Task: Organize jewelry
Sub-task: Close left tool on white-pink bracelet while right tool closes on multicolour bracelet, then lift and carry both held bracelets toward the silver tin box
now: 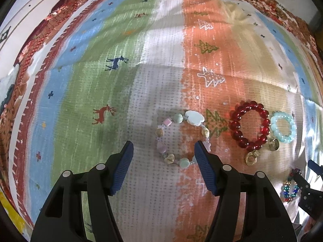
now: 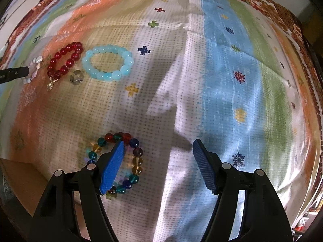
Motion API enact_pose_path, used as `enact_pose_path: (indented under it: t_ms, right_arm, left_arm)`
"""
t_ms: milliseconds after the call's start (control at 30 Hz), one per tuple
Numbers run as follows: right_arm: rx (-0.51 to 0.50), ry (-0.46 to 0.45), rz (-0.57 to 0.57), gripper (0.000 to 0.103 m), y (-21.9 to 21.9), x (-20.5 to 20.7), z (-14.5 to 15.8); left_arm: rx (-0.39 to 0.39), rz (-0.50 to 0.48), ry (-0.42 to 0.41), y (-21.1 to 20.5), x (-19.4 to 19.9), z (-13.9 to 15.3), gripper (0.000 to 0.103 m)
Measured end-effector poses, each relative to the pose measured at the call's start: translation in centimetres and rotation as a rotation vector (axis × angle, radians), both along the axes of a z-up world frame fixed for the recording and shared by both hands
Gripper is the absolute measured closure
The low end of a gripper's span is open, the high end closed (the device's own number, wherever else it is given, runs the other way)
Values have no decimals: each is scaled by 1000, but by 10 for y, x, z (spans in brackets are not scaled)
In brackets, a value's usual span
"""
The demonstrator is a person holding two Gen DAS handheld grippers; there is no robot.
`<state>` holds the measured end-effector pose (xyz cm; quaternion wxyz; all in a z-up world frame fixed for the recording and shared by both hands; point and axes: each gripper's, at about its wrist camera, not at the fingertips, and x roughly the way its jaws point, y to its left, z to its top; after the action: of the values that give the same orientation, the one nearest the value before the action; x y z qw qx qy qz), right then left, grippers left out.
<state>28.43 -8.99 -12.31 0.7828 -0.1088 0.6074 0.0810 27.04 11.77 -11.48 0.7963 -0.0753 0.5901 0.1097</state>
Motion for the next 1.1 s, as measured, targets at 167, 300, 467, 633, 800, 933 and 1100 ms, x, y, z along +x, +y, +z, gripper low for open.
enact_pose_path:
  t_ms: [167, 300, 467, 633, 800, 933, 1100]
  right_arm:
    - [19, 0, 13, 50, 1, -2, 0]
    - [28, -10, 2, 71, -2, -3, 1]
    - [10, -38, -8, 92, -8, -1, 3]
    - [49, -44, -21, 93, -15, 0, 10]
    - [83, -70, -16, 93, -12, 0, 19]
    - [92, -87, 6, 93, -5, -4, 24]
    - [136, -126, -11, 93, -3, -9, 36]
  left_arm:
    - [4, 1, 23, 2, 2, -8, 43]
    - [-13, -20, 14, 1, 0, -8, 60]
    - [-32, -53, 17, -5, 0, -10, 94]
    - [-64, -53, 7, -3, -2, -7, 94]
    - [-79, -62, -17, -7, -3, 3, 94]
    - [-83, -68, -31, -10, -5, 8, 94]
    - [-92, -74, -51, -14, -8, 15, 94]
